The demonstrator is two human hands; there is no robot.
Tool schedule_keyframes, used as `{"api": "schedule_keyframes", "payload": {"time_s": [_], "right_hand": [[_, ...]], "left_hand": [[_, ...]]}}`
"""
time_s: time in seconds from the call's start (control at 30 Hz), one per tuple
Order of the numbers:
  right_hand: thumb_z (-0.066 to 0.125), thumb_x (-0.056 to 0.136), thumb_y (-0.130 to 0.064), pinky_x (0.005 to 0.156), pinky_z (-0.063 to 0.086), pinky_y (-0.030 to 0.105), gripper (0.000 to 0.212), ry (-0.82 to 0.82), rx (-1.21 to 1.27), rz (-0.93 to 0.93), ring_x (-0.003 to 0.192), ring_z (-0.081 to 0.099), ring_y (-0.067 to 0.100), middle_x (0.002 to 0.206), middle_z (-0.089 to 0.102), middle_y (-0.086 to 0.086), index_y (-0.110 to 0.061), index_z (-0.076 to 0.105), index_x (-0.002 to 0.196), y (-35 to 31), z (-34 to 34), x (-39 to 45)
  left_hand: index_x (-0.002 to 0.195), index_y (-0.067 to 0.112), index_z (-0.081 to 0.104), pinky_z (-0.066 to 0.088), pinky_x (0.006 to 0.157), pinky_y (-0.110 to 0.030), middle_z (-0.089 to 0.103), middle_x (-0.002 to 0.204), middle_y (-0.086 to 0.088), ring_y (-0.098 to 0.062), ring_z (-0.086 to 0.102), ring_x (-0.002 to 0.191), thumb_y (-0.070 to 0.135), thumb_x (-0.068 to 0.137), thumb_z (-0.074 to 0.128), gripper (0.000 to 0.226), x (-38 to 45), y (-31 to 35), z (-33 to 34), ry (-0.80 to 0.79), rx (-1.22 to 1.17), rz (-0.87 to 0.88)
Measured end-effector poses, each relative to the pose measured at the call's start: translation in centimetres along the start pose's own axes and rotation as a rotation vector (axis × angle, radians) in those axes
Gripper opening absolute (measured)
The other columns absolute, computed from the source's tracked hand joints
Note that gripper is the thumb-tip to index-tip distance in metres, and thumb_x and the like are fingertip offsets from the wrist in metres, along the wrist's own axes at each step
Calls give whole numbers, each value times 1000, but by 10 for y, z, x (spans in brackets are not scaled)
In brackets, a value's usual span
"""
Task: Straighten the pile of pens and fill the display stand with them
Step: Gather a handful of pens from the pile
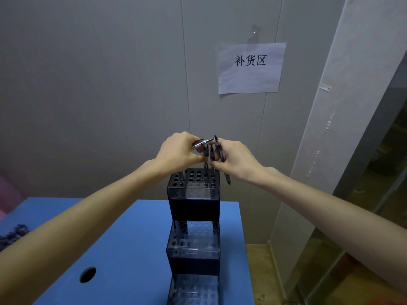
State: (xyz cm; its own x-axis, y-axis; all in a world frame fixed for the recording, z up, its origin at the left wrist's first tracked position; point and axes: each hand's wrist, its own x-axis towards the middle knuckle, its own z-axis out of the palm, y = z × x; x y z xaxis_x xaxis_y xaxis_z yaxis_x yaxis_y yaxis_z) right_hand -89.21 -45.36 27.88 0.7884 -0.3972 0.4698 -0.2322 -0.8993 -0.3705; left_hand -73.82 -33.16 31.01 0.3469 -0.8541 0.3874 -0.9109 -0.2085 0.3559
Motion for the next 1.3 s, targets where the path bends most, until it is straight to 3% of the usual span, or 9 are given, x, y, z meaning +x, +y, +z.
{"api": "schedule_keyframes", "payload": {"time_s": [0.1, 0.2, 0.37, 0.53, 0.63, 0.77, 0.93, 1.07, 1.3], "right_hand": [[77, 82, -28, 74, 55, 38, 57, -5, 69, 35, 77, 65, 17, 80, 67, -9, -24, 52, 132, 4, 7, -5], [84, 82, -31, 71, 48, 18, 72, 46, 211, 115, 74, 65, 6, 78, 67, -7, -17, 45, 142, 6, 7, -11], [64, 99, -35, 57, 50, 25, 35, 156, 474, 333, 59, 66, 7, 70, 70, 2, -15, 52, 126, 1, -6, -13], [39, 107, -33, 45, 39, 28, 25, 140, 674, 511, 49, 50, 18, 63, 66, 4, -11, 51, 109, -11, -13, -10], [35, 103, -25, 43, 37, 28, 21, 84, 752, 522, 50, 52, 23, 67, 65, 9, -11, 50, 100, -19, -14, -13], [35, 104, -30, 45, 47, 33, 29, 46, 652, 474, 54, 63, 24, 78, 63, 10, -10, 53, 93, -31, -15, -28], [43, 108, -31, 54, 58, 39, 30, 33, 468, 367, 54, 68, 18, 70, 67, 6, -7, 58, 96, -39, -1, -65], [53, 105, -32, 61, 61, 41, 18, 5, 415, 317, 65, 70, 12, 76, 71, 1, -17, 60, 99, -32, 24, -90], [62, 99, -35, 72, 58, 45, 14, -21, 320, 265, 75, 68, 14, 87, 69, -8, -23, 59, 105, -20, 58, -112]], "left_hand": [[101, 27, 78, 52, 65, -35, 74, 91, 5, -18, 62, 73, 47, 79, 84, 30, -6, -5, 4, 11, 50, -5], [114, 23, 72, 46, 71, -32, 65, 109, 11, -13, 60, 86, 55, 86, 75, 43, -16, -8, 9, 88, 41, 34], [110, 20, 50, 47, 74, -41, 59, 93, 7, -16, 57, 78, 42, 104, 41, 24, -25, 2, 1, 237, -357, -132], [101, 19, 50, 41, 69, -41, 53, 83, -1, -16, 47, 73, 30, 96, 43, 14, -22, 15, -4, 251, -712, -216], [97, 18, 51, 41, 62, -29, 59, 88, -2, -12, 52, 71, 21, 105, 44, 11, -27, 29, -2, 205, -846, -230], [102, 8, 61, 46, 64, -23, 64, 91, -3, -10, 58, 76, 21, 108, 48, 20, -44, 40, 5, 138, -814, -125], [111, 13, 70, 50, 71, -30, 66, 88, 6, -11, 59, 76, 23, 105, 59, 16, -82, 30, 35, 136, -723, 58], [119, 26, 73, 58, 72, -39, 60, 95, 1, -9, 58, 74, 26, 98, 69, 21, -109, 19, 62, 151, -659, -17], [117, 18, 75, 64, 79, -39, 69, 97, -11, -19, 76, 85, 7, 87, 80, 32, -139, 7, 92, 112, -824, -222]]}}
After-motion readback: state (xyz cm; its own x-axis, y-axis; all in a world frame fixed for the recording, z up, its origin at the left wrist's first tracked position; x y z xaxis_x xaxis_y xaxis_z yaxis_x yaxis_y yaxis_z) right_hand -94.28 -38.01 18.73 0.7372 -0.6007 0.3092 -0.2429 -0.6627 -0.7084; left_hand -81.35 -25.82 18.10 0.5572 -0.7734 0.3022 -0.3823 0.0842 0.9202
